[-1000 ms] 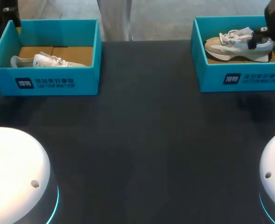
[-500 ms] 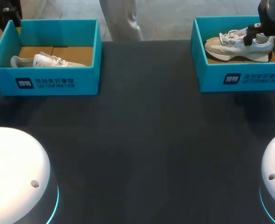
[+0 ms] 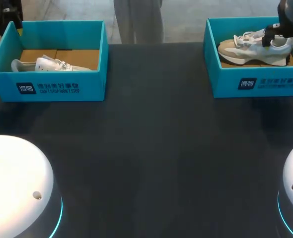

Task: Take the shoe out of the shoebox, open the shoe tongue, remove and reinsert the insole, then place the shoe into the shoebox

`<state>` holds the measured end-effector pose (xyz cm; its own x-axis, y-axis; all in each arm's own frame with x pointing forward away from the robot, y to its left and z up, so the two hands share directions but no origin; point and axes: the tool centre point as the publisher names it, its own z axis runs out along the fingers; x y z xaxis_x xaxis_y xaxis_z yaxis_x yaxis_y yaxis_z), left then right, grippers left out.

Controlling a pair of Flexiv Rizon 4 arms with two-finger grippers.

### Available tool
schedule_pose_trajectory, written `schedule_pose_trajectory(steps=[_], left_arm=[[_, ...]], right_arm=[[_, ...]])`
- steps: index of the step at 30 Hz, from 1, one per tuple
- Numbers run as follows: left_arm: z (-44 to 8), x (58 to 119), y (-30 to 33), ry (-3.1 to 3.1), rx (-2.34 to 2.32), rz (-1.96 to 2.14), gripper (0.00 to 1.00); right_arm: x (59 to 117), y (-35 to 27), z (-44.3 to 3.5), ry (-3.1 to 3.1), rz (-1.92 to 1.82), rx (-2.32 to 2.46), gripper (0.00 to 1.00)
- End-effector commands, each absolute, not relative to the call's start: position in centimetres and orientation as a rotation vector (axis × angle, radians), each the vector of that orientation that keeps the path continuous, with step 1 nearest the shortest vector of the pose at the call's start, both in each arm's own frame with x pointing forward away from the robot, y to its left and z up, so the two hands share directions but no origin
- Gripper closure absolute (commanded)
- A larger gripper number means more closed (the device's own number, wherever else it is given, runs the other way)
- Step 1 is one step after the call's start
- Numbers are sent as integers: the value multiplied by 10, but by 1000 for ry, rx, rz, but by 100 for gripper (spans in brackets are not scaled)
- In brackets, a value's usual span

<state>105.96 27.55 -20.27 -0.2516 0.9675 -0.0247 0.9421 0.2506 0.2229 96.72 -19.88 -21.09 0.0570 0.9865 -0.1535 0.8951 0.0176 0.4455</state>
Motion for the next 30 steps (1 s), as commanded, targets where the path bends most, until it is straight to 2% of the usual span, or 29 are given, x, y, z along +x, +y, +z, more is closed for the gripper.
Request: schedule_pose_trajectory(steps=[1,8,18,30], left_arm=[[-202,1059,275,2357,1817,246,0],[-202,1059,275,2357,1817,246,0],[-202,1059,275,2357,1817,246,0],[-202,1059,275,2357,1817,246,0]], right_arm=[[997,-195,-215,1838,278,1971,0],[1027,-207,-214,1765,335,2112,0],[1065,-213,-224,1804,213,2201,0],[1085,-258,-237,1814,168,2286,0]])
